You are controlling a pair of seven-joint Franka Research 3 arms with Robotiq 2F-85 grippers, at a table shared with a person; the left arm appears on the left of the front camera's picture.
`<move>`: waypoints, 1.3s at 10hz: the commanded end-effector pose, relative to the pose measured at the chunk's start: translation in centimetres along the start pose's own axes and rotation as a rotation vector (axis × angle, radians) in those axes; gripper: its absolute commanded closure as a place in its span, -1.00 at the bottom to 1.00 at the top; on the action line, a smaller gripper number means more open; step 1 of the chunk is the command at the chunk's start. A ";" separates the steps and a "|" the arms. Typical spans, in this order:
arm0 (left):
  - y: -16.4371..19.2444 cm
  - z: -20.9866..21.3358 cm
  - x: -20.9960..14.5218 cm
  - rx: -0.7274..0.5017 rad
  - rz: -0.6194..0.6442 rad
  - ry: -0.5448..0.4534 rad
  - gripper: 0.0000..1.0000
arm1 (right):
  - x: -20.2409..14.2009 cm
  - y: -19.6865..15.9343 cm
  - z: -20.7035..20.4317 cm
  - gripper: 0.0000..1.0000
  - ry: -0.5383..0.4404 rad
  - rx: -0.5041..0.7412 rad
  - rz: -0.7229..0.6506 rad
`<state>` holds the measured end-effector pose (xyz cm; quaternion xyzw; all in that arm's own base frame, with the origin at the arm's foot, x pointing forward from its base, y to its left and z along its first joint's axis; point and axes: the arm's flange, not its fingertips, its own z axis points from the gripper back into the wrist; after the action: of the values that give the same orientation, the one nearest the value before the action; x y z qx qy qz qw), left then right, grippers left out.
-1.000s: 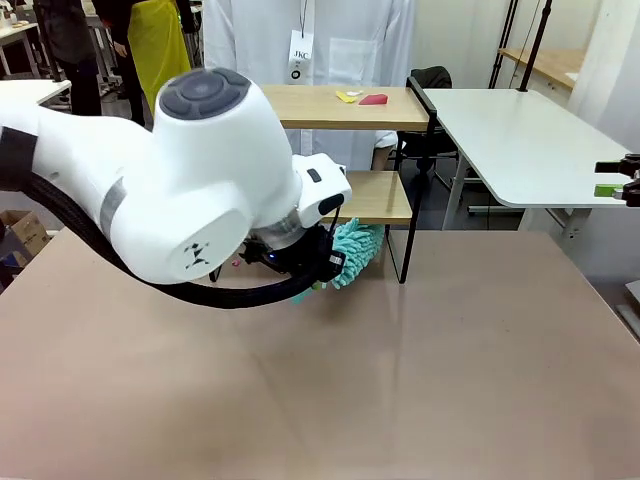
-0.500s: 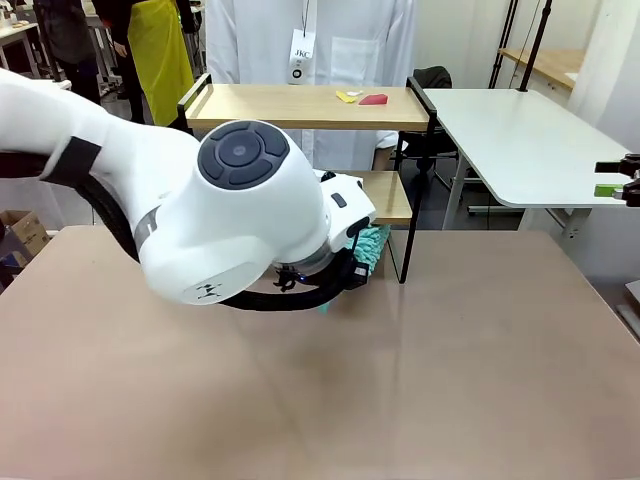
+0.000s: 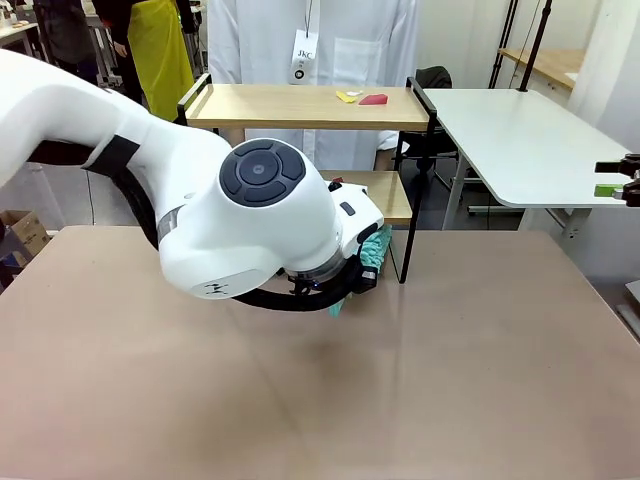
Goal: Clean the shelf.
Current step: Clean the specific section of the Shelf indicated by the human with the Duster.
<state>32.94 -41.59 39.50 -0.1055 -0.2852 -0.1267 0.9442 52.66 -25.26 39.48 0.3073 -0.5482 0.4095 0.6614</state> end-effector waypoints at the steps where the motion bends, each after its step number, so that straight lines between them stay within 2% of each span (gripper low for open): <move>1: -2.0 -3.5 0.0 -0.017 0.033 -0.032 0.74 | 0.8 0.1 -0.3 -1.00 0.020 -0.009 -0.012; 7: -2.5 -6.2 -0.8 -0.008 0.094 -0.022 0.74 | 0.8 0.1 -0.3 -1.00 0.020 -0.009 -0.012; 10: -2.5 -6.8 -1.1 -0.024 0.146 0.046 0.74 | 0.8 0.1 -0.3 -1.00 0.020 -0.009 -0.012; 11: -1.7 -4.6 -0.8 -0.015 0.089 0.024 0.74 | 0.8 0.1 -0.3 -1.00 0.020 -0.009 -0.012; 13: -1.7 -4.6 -0.8 -0.015 0.089 0.024 0.74 | 0.8 0.1 -0.3 -1.00 0.020 -0.009 -0.012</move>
<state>34.26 -44.73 34.98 -0.1253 -0.2582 -0.0856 0.9541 52.66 -25.25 39.47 0.3076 -0.5485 0.4093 0.6611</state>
